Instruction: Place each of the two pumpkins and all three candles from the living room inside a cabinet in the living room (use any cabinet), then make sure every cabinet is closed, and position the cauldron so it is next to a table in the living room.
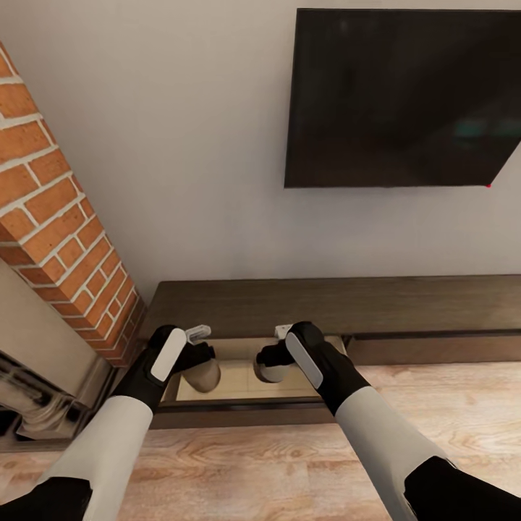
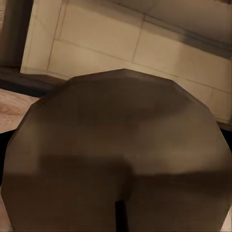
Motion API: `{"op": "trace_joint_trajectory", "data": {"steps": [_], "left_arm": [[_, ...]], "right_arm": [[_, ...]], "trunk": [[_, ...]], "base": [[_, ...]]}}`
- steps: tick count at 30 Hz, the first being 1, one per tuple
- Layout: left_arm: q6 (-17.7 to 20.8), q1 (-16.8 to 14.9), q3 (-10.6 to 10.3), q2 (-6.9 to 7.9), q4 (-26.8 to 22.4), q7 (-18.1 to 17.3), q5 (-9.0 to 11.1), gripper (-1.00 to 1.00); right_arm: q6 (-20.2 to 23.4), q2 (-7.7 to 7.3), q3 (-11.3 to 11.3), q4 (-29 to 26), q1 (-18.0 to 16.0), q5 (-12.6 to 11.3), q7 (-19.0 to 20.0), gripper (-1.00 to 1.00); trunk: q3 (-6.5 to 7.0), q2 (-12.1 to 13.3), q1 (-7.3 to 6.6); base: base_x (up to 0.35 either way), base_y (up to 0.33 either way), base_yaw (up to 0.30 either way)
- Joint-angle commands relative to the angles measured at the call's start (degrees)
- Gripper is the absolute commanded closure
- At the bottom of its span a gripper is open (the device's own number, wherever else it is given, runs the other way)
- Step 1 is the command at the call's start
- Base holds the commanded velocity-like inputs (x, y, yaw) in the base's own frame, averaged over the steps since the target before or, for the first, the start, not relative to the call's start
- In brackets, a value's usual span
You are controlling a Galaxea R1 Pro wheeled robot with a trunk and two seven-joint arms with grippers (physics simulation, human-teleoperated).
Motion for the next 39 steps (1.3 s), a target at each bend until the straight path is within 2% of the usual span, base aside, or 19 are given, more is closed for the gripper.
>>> {"op": "trace_joint_trajectory", "data": {"steps": [1,9,15,18,22,26,39], "left_arm": [[-1.1,0.0,0.0,-0.01,0.2,0.0,0.1,1.0],[-3.7,0.0,0.0,0.06,0.6,0.0,0.0,1.0],[-7.9,0.1,-0.1,-0.01,0.9,0.0,-0.1,1.0],[-8.1,0.1,-0.1,-0.02,0.9,0.0,-0.1,1.0],[-8.2,0.1,-0.1,-0.02,0.9,0.0,-0.1,1.0],[-8.3,0.1,-0.1,-0.02,0.9,0.0,-0.1,1.0],[-8.2,0.1,-0.1,0.06,0.9,0.0,0.0,1.0]], "right_arm": [[0.0,-0.01,0.1,0.0,0.0,0.0,0.0,1.0],[-0.5,0.1,0.3,3.2,-0.1,0.1,-0.4,1.0],[-6.6,0.55,0.4,6.2,-0.1,0.4,-0.5,1.0],[-7.4,0.58,0.4,6.1,-0.1,0.5,-0.4,1.0],[-7.7,0.52,2.9,5.8,-0.1,0.5,0.0,1.0],[-8.4,0.45,4.0,5.8,0.0,0.4,0.1,1.0],[-8.5,0.42,4.1,5.8,0.0,0.4,0.1,1.0]], "trunk": [[-0.18,-0.4,0.22],[-1.62,-3.6,1.98],[-2.7,-6.0,3.3],[-3.24,-7.2,3.96],[-3.95,-8.8,4.84],[-4.67,-10.4,5.72],[-7.01,-15.7,8.57]], "base": [[0.0,0.0,0.0],[0.0,0.0,0.0],[0.0,0.0,0.0],[0.0,0.0,0.0],[0.0,0.0,0.0],[0.0,0.0,0.0],[0.0,0.0,0.0]]}}
